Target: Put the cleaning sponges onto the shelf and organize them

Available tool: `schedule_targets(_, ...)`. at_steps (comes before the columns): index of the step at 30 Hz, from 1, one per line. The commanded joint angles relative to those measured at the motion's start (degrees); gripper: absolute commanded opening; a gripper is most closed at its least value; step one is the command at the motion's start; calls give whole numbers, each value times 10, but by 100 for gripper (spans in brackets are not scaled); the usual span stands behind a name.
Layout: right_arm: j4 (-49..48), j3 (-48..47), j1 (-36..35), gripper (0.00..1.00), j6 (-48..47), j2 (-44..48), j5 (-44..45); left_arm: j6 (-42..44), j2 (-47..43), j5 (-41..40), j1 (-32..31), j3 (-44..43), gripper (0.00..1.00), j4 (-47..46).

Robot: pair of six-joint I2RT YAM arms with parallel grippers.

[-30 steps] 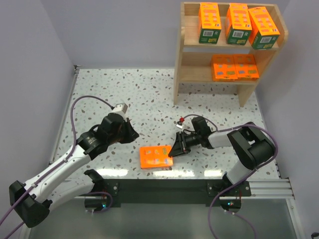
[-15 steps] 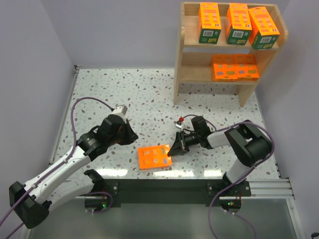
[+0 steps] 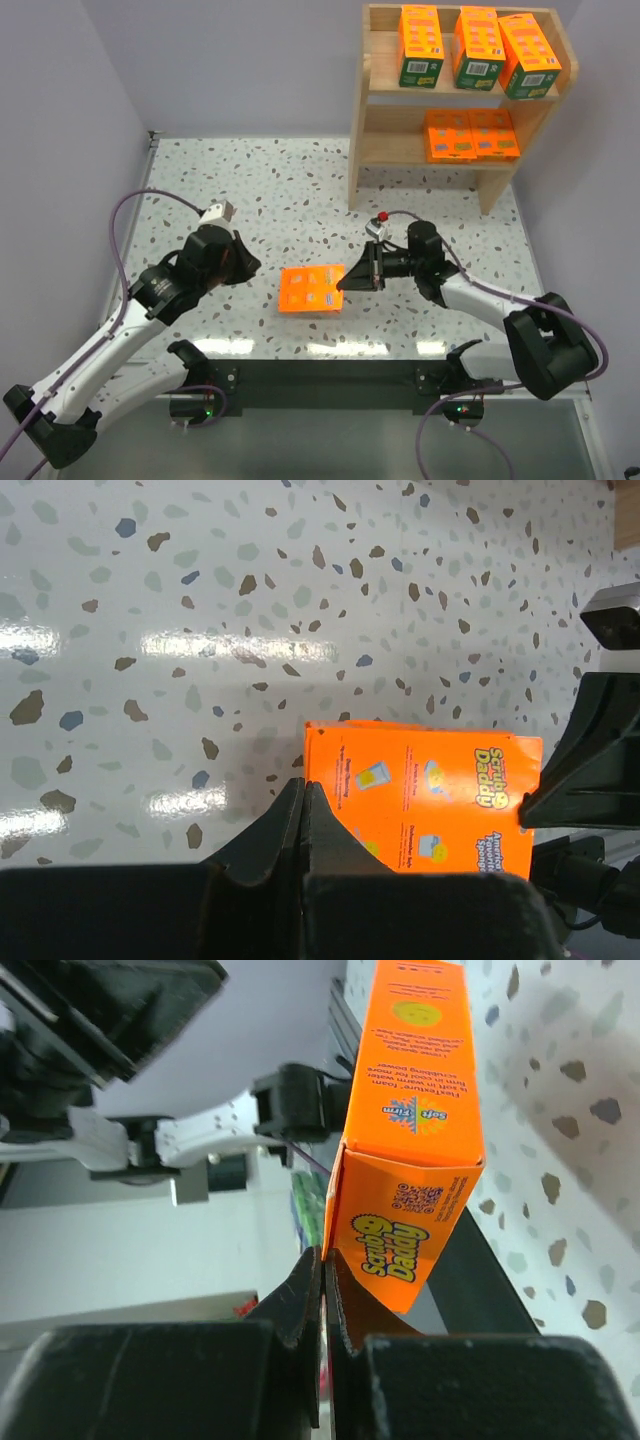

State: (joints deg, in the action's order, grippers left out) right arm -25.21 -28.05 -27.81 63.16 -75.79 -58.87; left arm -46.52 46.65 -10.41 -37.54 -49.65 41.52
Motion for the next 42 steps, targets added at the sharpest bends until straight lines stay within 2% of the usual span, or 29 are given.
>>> schedule_targets(1,-47,-24,25,0,107,51,29,-9,-15,-30,6,-28,0,28)
schedule_targets(3,-53,-32,52,0,130,87,38,-12,-21,-34,7,-32,0,35)
schedule_targets(7,66,-63,132,0,123,161,52,-16,-31,-38,7,-41,0,50)
schedule_targets(11,143,-92,245,0,124,213,51,-19,-44,-37,8,-47,0,56)
schedule_targets(15,149,-120,276,0,147,220,70,-18,-48,-32,8,-54,0,65)
schedule_targets(20,141,-175,349,0,169,198,86,-17,-55,-27,9,-59,0,76)
schedule_targets(22,180,-225,365,0,147,188,96,-16,-58,-27,8,-63,0,81)
schedule_targets(24,237,-278,376,0,114,176,119,-16,-58,-26,8,-67,0,87)
schedule_targets(26,246,-300,382,0,112,169,138,-15,-60,-26,9,-69,0,89)
schedule_targets(34,162,-296,374,0,156,141,242,-7,-49,-12,8,-69,0,76)
schedule_targets(38,134,-299,354,0,159,120,270,-1,-36,-6,8,-70,0,67)
schedule_targets(42,65,-292,325,0,172,88,289,3,-33,-4,8,-71,0,64)
